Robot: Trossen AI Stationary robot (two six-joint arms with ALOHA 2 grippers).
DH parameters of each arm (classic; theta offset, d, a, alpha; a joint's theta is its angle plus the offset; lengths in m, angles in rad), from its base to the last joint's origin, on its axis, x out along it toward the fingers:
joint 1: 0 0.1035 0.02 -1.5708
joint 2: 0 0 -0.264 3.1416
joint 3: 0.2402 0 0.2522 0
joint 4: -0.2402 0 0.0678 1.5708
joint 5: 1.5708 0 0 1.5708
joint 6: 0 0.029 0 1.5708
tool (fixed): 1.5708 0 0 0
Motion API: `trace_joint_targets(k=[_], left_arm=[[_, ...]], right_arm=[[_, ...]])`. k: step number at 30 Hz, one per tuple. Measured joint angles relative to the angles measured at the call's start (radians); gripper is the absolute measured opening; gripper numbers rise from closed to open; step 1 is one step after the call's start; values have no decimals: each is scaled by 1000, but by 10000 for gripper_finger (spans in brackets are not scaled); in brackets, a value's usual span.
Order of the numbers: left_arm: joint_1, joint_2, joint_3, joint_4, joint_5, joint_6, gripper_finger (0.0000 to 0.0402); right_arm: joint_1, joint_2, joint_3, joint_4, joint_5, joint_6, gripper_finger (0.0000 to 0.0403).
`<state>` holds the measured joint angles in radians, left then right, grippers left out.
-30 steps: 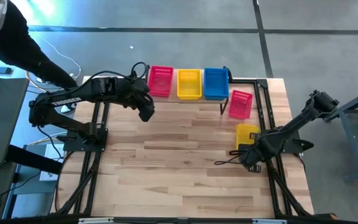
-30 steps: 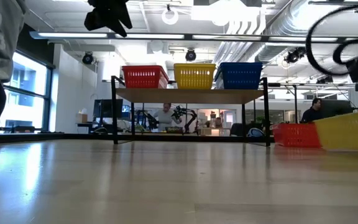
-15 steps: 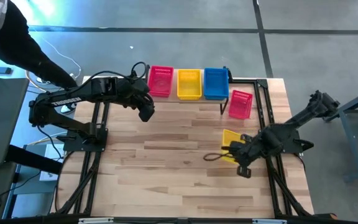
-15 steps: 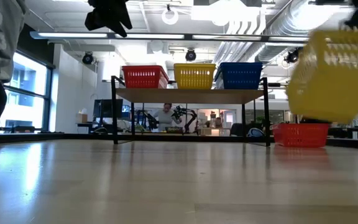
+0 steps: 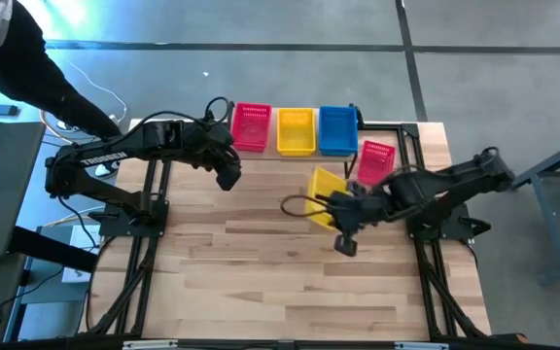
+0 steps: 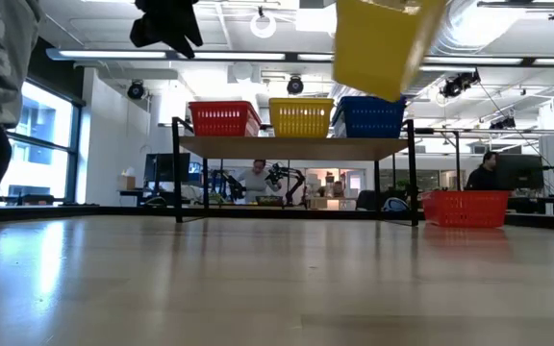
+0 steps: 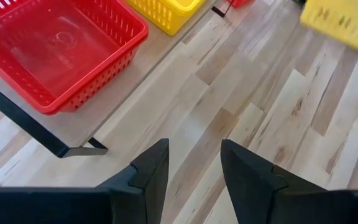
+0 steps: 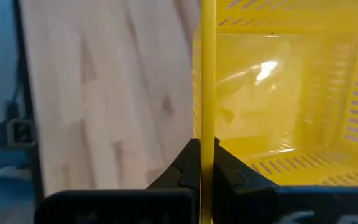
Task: Stack baskets on shelf by color
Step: Stack the yellow basket on top of the yellow basket on the shelf
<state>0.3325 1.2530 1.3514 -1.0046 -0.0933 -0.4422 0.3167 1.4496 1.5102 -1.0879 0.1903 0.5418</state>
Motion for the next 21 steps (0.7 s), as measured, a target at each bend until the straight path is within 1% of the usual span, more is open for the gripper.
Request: trace_joint_targets(k=[6, 10, 14, 17, 21], left_arm=[[0, 0, 0, -28, 0, 35, 136], [0, 0, 0, -33, 0, 45, 136], [0, 0, 0, -34, 0, 93, 136], [0, 0, 0, -39, 0, 119, 136], [0, 0, 0, -39, 0, 138, 136]], right_arm=[[-96, 123, 213, -92, 56, -134, 0], [-170, 207, 354, -139, 107, -248, 0], [-243, 291, 492, -173, 147, -371, 0], [-299, 345, 577, -189, 152, -456, 0], [-364, 404, 652, -218, 149, -555, 0]])
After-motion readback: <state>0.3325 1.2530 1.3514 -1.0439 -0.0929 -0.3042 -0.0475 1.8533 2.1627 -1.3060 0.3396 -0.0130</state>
